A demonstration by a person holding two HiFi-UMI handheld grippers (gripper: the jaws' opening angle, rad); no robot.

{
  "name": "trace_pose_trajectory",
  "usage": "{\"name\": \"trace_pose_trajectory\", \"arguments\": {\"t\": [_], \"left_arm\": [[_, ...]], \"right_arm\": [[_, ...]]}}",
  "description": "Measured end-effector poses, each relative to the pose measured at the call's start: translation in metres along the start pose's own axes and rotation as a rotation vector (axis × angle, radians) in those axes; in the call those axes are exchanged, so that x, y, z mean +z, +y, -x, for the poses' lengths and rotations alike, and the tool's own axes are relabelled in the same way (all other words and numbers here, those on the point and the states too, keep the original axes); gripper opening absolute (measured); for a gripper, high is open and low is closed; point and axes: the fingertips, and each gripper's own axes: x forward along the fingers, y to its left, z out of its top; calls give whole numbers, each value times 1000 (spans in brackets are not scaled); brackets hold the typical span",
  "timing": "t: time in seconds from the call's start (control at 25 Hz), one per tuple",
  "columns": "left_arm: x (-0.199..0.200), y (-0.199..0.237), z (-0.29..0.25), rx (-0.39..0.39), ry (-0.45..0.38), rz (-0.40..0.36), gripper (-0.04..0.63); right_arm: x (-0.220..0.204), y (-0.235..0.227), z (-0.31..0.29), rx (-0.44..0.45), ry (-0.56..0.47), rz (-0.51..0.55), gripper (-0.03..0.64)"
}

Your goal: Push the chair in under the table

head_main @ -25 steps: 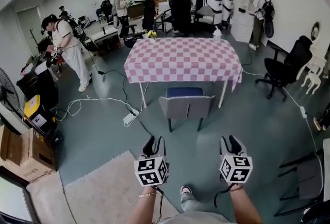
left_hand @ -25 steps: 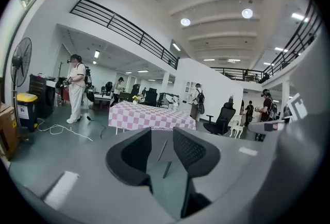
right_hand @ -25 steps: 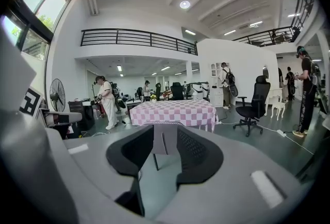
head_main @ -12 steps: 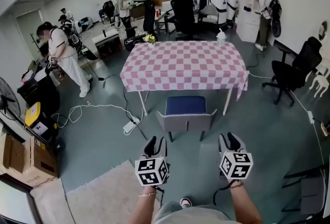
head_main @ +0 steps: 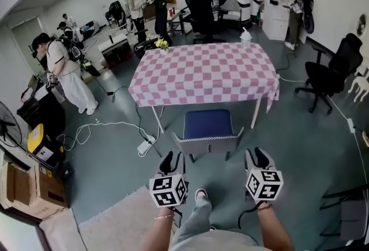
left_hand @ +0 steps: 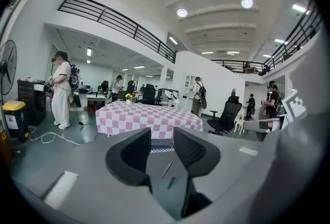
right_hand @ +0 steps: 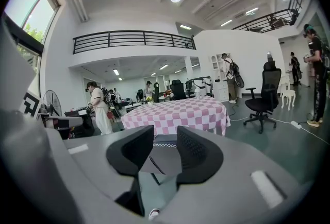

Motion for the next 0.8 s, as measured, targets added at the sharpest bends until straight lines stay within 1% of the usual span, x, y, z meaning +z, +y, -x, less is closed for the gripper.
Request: {"name": "trace_pose_trajectory", "arguments": {"t": [0.2, 0.56, 0.68, 0.8], "left_arm": [[16, 9, -54, -32, -3, 11, 138], [79, 42, -161, -83, -46, 3, 138], [94, 54, -192, -93, -51, -2, 138], [100, 61, -221, -107, -45, -3, 138]], "right_arm": [[17, -10, -43, -27, -2, -7, 124], [86, -21, -144, -69, -57, 3, 124], [104, -20, -177, -68, -71, 0, 124], [114, -23, -203, -70, -79, -5, 124]]}}
